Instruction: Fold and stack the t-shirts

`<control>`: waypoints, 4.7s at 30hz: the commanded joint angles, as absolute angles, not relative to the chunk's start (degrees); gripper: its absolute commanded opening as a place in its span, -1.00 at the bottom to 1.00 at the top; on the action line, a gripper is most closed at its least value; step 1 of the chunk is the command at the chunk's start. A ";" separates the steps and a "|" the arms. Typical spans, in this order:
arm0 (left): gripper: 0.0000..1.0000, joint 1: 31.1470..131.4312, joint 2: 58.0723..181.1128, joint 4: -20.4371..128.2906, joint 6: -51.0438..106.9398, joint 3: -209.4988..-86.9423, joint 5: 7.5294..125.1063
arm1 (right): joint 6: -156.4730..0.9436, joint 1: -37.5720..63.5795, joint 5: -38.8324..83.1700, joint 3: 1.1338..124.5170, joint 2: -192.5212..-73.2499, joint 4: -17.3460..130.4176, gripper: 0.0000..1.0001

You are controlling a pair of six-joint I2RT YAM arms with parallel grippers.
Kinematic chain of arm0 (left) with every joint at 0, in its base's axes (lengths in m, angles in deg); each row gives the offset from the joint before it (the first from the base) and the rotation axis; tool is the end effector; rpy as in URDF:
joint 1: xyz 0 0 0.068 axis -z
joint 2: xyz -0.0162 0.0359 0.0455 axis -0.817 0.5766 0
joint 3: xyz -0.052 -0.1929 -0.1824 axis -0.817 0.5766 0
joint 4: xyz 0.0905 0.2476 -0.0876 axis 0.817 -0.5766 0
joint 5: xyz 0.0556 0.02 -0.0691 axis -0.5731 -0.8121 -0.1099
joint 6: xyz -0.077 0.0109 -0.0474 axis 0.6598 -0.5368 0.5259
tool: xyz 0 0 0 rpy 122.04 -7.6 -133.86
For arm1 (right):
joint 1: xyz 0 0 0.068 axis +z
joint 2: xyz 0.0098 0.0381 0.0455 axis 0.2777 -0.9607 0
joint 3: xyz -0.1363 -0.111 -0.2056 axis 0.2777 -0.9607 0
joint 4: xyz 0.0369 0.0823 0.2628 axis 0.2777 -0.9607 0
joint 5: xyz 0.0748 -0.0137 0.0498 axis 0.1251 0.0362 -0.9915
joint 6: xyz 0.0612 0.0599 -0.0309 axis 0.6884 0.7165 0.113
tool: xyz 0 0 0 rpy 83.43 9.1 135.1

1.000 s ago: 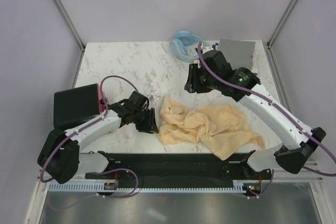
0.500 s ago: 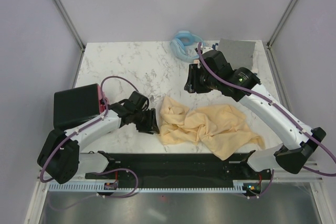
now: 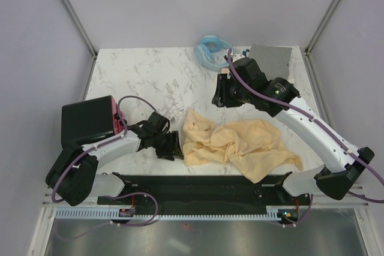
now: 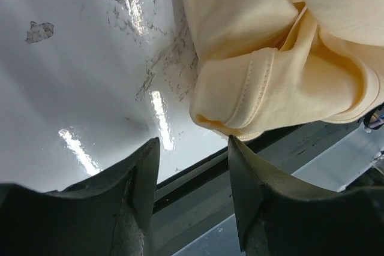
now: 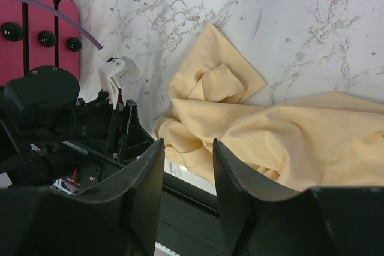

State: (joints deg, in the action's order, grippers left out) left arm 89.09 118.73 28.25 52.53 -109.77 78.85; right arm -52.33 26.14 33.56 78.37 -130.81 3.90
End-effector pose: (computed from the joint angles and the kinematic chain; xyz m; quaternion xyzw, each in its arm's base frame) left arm 0.1926 -0.1664 0.1040 0.0244 0.9597 -0.2694 0.0764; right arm 0.2487 0.2187 0.3823 -0.0659 0.9074 0.2269 0.3476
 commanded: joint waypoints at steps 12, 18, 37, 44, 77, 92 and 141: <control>0.15 87.84 113.11 41.19 56.97 -104.62 84.95 | -51.62 26.33 34.12 78.34 -127.92 2.99 -0.10; 0.15 87.49 114.05 41.45 56.18 -104.79 85.13 | -51.36 26.24 34.03 77.89 -127.83 3.08 -0.11; -0.12 87.48 117.93 45.84 55.39 -102.52 84.52 | -51.88 26.24 34.38 79.30 -128.36 3.08 -0.10; -0.87 87.48 116.44 47.52 56.89 -101.36 84.87 | -52.06 26.24 34.91 79.04 -128.27 3.08 -0.10; -0.96 89.24 145.68 11.58 45.19 -201.79 91.09 | -56.80 16.76 48.26 83.34 -126.78 -0.70 0.10; -0.96 99.70 142.89 7.80 40.20 -177.60 101.73 | -60.50 11.48 52.74 82.90 -122.48 -1.40 0.15; -0.17 110.96 162.89 23.60 46.33 -184.80 92.98 | -64.53 10.86 59.09 77.10 -117.88 -2.90 0.31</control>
State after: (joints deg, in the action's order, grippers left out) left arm 116.59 178.92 19.55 48.62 -192.28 104.40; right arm -60.70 11.38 61.40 77.21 -114.50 -5.92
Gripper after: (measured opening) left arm 0.412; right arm 0.647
